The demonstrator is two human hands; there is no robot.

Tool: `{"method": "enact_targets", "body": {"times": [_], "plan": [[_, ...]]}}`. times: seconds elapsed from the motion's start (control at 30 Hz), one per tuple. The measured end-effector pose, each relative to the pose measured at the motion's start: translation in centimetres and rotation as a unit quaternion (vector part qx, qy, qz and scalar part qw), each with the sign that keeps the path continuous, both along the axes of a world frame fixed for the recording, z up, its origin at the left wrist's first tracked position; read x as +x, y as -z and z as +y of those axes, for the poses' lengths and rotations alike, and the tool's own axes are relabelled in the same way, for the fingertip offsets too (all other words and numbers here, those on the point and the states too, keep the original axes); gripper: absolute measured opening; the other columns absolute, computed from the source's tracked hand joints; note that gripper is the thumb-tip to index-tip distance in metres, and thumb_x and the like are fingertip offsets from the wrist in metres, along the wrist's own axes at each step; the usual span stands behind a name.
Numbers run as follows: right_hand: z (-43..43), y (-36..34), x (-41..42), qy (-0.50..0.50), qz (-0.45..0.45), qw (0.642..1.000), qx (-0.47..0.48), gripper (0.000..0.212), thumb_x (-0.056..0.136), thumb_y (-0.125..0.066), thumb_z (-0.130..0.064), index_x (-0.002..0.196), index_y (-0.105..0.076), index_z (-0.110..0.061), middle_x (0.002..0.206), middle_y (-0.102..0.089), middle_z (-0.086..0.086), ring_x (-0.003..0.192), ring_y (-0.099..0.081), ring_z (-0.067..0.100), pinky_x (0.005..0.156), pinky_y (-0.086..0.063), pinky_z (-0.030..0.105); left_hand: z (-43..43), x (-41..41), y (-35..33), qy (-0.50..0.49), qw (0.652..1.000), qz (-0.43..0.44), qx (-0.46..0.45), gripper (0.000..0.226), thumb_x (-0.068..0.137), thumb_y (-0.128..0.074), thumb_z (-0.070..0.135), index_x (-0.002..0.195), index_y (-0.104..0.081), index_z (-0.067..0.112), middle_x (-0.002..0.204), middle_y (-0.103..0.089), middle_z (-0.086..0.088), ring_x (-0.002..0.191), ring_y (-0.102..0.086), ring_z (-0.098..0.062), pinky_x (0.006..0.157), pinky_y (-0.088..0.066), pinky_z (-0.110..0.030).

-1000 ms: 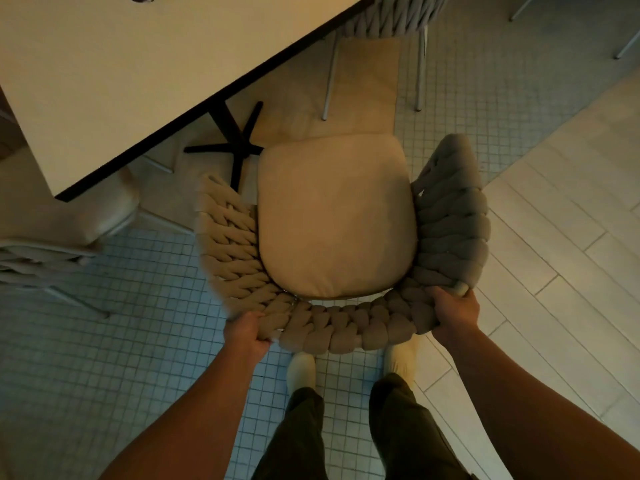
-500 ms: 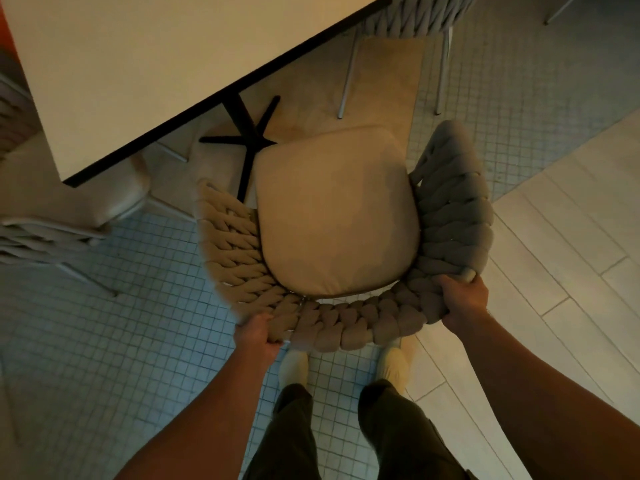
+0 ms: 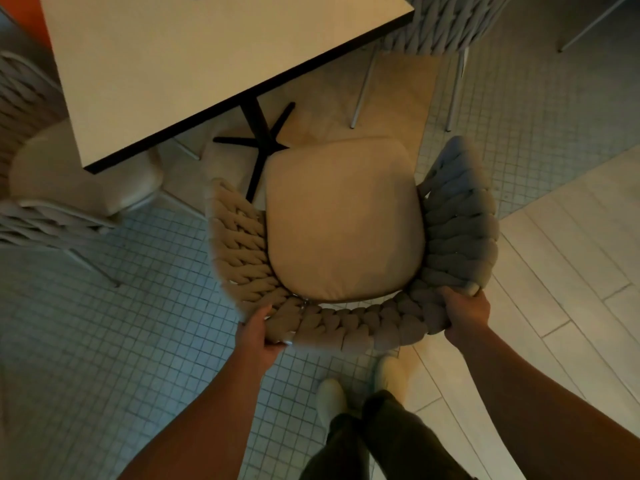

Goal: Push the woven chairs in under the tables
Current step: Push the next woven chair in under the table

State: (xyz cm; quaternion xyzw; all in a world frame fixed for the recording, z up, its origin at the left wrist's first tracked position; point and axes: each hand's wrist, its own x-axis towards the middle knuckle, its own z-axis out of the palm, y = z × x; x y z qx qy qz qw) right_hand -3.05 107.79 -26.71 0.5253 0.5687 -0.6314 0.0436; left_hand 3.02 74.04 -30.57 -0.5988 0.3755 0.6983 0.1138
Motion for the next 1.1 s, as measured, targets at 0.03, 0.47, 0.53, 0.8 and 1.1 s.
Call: {"method": "enact_targets", "body": {"times": [0.03,0.47,0.53,0.8,1.1], "plan": [[0.0,0.1,0.0,-0.005,-0.003,1.000,0.001,0.050,0.081,-0.072,-0.004,0.128,-0.055,-0.011,0.115,-0.062,0.013,0.099,-0.062,0.032,0.083,-0.053,0.041,-0.3,0.2,0.8,0.002,1.000,0.003,0.005,0.086,0.053,-0.090,0.027,0.133,-0.061,0.023,0.130,-0.067,-0.017,0.114,-0.065,-0.045,0.075,-0.055,-0.056],[0.7,0.4,0.2,-0.004,0.017,0.999,-0.050,0.055,0.082,-0.079,-0.019,0.131,-0.055,-0.015,0.121,-0.064,0.009,0.104,-0.065,0.030,0.089,-0.055,0.049,1.4,-0.5,-1.6,-0.001,1.000,0.019,-0.017,0.043,0.084,-0.078,0.022,0.124,-0.064,0.014,0.119,-0.072,-0.016,0.105,-0.070,-0.039,0.069,-0.060,-0.054],[0.9,0.6,-0.1,0.000,0.016,0.998,-0.055,0.059,0.080,-0.080,-0.018,0.133,-0.053,-0.017,0.125,-0.063,0.011,0.106,-0.065,0.033,0.090,-0.055,0.055,1.7,-0.6,-1.6,-0.004,1.000,0.016,-0.026,0.040,0.087,-0.074,0.015,0.126,-0.063,0.015,0.120,-0.071,-0.017,0.103,-0.071,-0.039,0.063,-0.060,-0.049],[1.7,1.7,-0.5,-0.052,-0.003,0.999,-0.011,0.050,0.085,-0.068,-0.003,0.129,-0.046,-0.011,0.130,-0.056,0.019,0.112,-0.059,0.040,0.087,-0.053,0.052,2.0,-0.7,-1.9,-0.014,0.999,0.011,-0.034,0.039,0.094,-0.057,-0.003,0.132,-0.060,0.009,0.125,-0.067,-0.025,0.098,-0.070,-0.042,0.050,-0.058,-0.042],[3.2,1.8,-1.6,-0.097,-0.001,0.995,0.006,0.050,0.089,-0.067,-0.003,0.134,-0.046,-0.008,0.132,-0.056,0.020,0.115,-0.058,0.042,0.093,-0.050,0.058,4.6,1.2,-2.9,-0.069,0.995,-0.018,-0.073,0.047,0.090,-0.059,-0.006,0.134,-0.058,0.009,0.124,-0.065,-0.025,0.100,-0.067,-0.042,0.054,-0.059,-0.043]]}}
